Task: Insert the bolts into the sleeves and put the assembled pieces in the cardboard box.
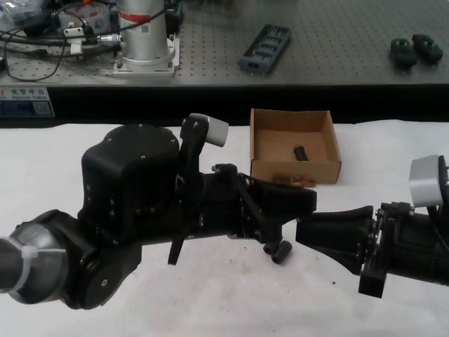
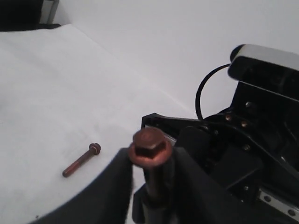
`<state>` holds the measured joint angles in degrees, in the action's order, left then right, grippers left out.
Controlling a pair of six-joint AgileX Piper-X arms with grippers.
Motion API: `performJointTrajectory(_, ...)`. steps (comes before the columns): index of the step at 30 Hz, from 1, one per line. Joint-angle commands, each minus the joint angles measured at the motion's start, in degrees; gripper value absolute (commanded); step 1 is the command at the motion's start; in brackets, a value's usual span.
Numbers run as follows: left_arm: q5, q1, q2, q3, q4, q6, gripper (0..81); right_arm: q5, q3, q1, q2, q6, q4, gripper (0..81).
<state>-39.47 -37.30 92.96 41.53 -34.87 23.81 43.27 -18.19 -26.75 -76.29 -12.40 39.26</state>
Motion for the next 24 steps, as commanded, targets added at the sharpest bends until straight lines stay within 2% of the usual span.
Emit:
performJointTrajectory(1,1.67,1.41,-0.47,0.06,1.32,-1.5,55.3,-0.28,-0.88,0.31,0.13,-0.87,3.59,5.3)
performJointTrajectory(6,-1.53,5.98,-3.92,0.06,1.46,-7.33,48.7,-0.28,-1.22,1.66,0.13,-0.62,2.4,5.3)
performJointTrajectory(10,-1.54,11.07,-9.89,0.06,5.66,-7.88,48.5,-3.86,-5.76,3.05,-0.13,5.77,-6.54,5.3)
performJointTrajectory(12,-0.4,13.16,-13.67,0.06,14.6,-13.03,47.9,-4.15,-11.09,4.36,-1.9,9.85,-13.46,5.3)
performJointTrajectory(16,10.57,14.45,-22.39,0.06,41.56,-31.29,43.8,-4.15,-23.83,6.84,-11.27,11.16,-19.67,5.3)
performJointTrajectory(18,14.92,14.45,-25.64,0.06,49.43,-36.23,42.2,-4.15,-31.04,7.87,-17.5,10.12,-19.7,5.3)
performJointTrajectory(24,16.98,14.45,-32.1,-0.46,56.25,-32.94,34.3,-8.61,-52.61,8.75,-34.33,6.86,-28.19,5.3)
